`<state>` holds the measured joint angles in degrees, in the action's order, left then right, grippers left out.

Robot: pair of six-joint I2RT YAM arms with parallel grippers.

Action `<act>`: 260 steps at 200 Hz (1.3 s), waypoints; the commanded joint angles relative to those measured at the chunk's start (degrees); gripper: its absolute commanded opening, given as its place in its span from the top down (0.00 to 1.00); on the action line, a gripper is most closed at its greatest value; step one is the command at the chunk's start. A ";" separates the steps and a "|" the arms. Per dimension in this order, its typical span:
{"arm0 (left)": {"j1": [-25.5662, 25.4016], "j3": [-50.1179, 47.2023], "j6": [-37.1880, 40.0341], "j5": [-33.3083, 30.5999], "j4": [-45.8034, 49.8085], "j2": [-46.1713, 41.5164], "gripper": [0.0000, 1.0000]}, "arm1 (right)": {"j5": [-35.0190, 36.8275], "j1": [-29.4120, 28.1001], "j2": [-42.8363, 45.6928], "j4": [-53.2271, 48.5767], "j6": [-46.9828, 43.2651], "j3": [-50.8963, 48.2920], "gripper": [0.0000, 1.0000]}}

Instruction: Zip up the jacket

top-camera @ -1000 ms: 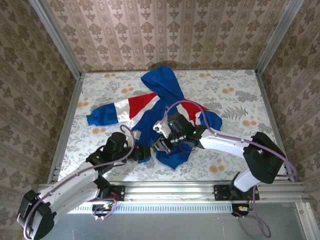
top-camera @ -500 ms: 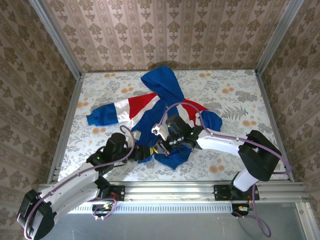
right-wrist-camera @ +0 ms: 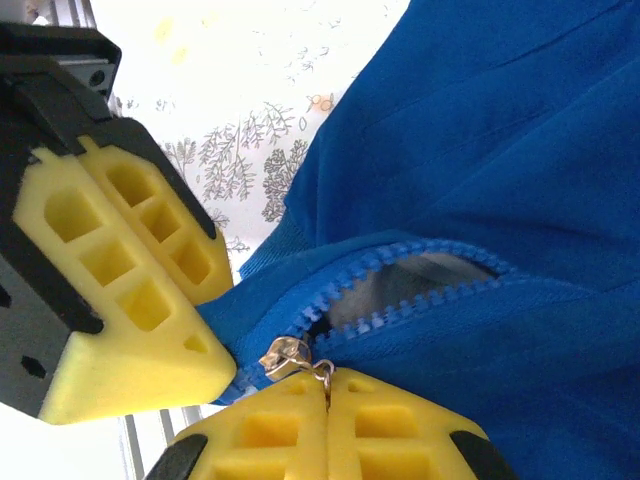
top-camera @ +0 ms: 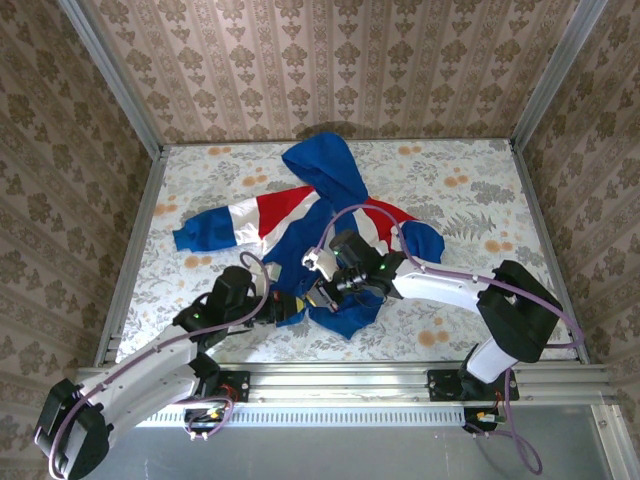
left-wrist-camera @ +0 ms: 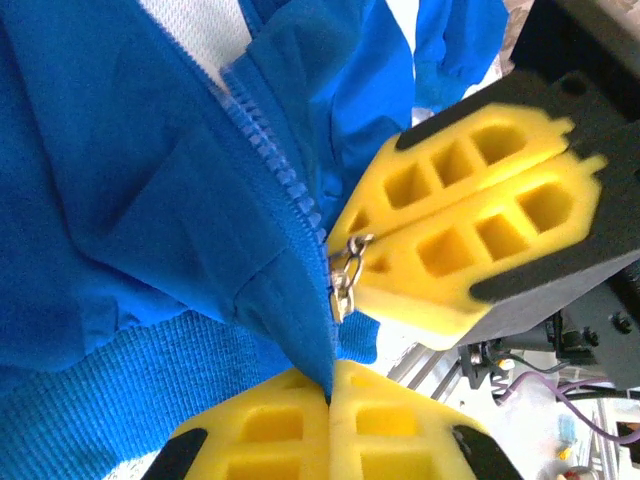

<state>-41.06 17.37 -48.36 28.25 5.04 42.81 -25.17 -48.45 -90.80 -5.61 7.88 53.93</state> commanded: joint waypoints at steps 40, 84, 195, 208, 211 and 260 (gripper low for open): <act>-2.45 1.27 1.47 -1.38 12.22 -3.42 1.00 | 11.35 0.46 -1.81 -4.00 0.91 5.76 1.00; -4.00 1.61 1.16 -2.83 14.54 -4.09 1.00 | 13.89 1.26 -3.66 -5.90 0.04 8.78 1.00; -5.61 2.67 1.77 -5.57 20.22 -5.45 1.00 | 15.58 8.35 -8.37 -9.13 -1.55 17.55 1.00; -5.61 2.74 1.84 -5.88 20.90 -5.63 1.00 | 15.59 9.34 -8.98 -9.58 -1.77 18.53 1.00; -5.60 2.76 1.86 -5.92 21.09 -5.69 1.00 | 15.53 9.60 -9.08 -9.66 -1.85 18.76 1.00; -5.61 3.38 2.57 -6.96 24.44 -6.73 1.00 | 15.76 14.07 -10.91 -11.36 -3.17 22.09 1.00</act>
<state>-45.80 19.40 -47.46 20.40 22.26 36.95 -13.50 -37.56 -100.09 -17.12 6.02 72.34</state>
